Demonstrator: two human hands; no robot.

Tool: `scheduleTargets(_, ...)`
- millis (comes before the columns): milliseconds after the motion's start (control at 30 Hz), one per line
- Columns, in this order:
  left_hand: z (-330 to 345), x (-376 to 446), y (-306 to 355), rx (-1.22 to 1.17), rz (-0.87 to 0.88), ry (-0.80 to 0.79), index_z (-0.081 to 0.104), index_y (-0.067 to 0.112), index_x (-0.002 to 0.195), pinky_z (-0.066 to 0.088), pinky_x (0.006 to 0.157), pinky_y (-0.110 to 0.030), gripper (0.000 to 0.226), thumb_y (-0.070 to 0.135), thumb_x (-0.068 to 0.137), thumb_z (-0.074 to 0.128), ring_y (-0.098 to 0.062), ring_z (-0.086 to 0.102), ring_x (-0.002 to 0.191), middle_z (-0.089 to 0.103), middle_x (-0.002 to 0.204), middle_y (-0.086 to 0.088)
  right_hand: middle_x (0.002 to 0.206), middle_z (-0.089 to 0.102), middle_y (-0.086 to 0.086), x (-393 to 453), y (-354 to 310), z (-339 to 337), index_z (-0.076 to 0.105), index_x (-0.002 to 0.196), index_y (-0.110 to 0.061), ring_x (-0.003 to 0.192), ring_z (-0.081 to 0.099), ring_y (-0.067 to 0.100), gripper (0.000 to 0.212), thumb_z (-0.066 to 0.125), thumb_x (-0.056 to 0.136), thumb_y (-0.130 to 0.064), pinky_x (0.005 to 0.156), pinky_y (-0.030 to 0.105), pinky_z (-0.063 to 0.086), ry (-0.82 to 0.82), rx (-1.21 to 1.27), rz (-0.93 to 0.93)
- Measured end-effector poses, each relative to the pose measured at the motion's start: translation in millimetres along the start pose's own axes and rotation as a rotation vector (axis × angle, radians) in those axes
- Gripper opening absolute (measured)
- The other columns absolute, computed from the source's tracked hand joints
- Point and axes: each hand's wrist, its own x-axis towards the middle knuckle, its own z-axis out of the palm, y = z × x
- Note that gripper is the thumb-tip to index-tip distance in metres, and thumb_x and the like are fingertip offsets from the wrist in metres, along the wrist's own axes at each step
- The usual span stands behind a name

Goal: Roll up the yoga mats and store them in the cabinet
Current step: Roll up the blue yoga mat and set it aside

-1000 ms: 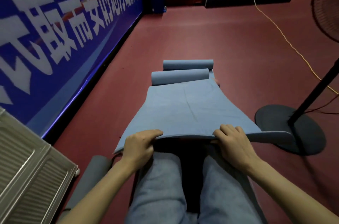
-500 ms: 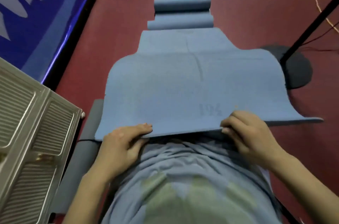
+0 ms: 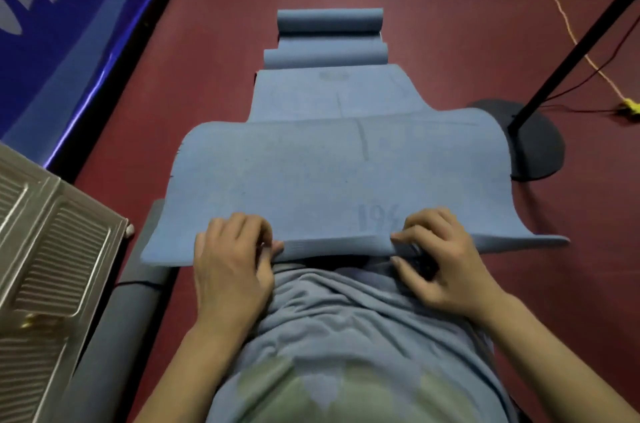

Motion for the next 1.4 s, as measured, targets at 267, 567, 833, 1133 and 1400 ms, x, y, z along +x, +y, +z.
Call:
scheduleTargets(267,6.0,-9.6,-2.2,0.157,0.202,0.013,0.059,0.016,0.081,0.027,0.066,-0.040,0.013,0.023,0.092,0.061,-0.030,0.048,0.073,0.053,0.078,-0.001,0.098,0.062,-0.002,-10.0,-12.8,8.7,0.068,0.078,-0.018,0.108,0.053,0.032,0.023,0.084,0.078,-0.034,0.084,0.043,0.036,0.107,-0.278,0.065)
scheduleTargets(567,0.5,-4.3,0.2,0.212,0.286,0.008,0.068,0.019,0.083,0.034,0.076,-0.040,0.018,0.025,0.096,0.058,-0.030,0.061,0.092,0.063,0.084,0.005,0.093,0.058,-0.009,3.6,-25.7,4.6,0.064,0.071,-0.028,0.105,0.045,0.028,0.030,0.089,0.065,-0.044,0.084,0.036,0.018,0.017,-0.461,0.164)
scheduleTargets(833,-0.3,1.6,4.6,0.245,0.305,-0.061,0.068,0.021,0.068,0.033,0.075,-0.042,0.027,0.045,0.079,0.074,-0.030,0.057,0.093,0.064,0.084,0.007,0.086,0.055,-0.010,14.6,-30.5,8.1,0.066,0.066,-0.027,0.094,0.046,0.028,0.038,0.094,0.052,-0.048,0.079,0.040,0.027,-0.090,-0.507,0.252)
scheduleTargets(1133,-1.5,4.6,16.0,0.304,0.322,-0.065,0.066,0.020,0.062,0.032,0.073,-0.043,0.033,0.040,0.088,0.064,-0.030,0.054,0.088,0.060,0.079,0.006,0.078,0.053,-0.003,24.8,-45.2,11.7,0.064,0.055,-0.019,0.085,0.044,0.030,0.036,0.090,0.056,-0.044,0.070,0.038,0.024,-0.109,-0.609,0.240)
scheduleTargets(1400,10.5,10.3,10.5,0.304,0.305,-0.149,0.058,0.017,0.062,0.033,0.073,-0.042,0.045,0.057,0.073,0.073,-0.029,0.057,0.085,0.056,0.077,0.006,0.082,0.063,-0.003,15.7,-27.4,27.6,0.064,0.063,-0.016,0.104,0.047,0.032,0.032,0.054,0.089,-0.033,0.078,0.041,0.026,0.105,-0.620,0.219)
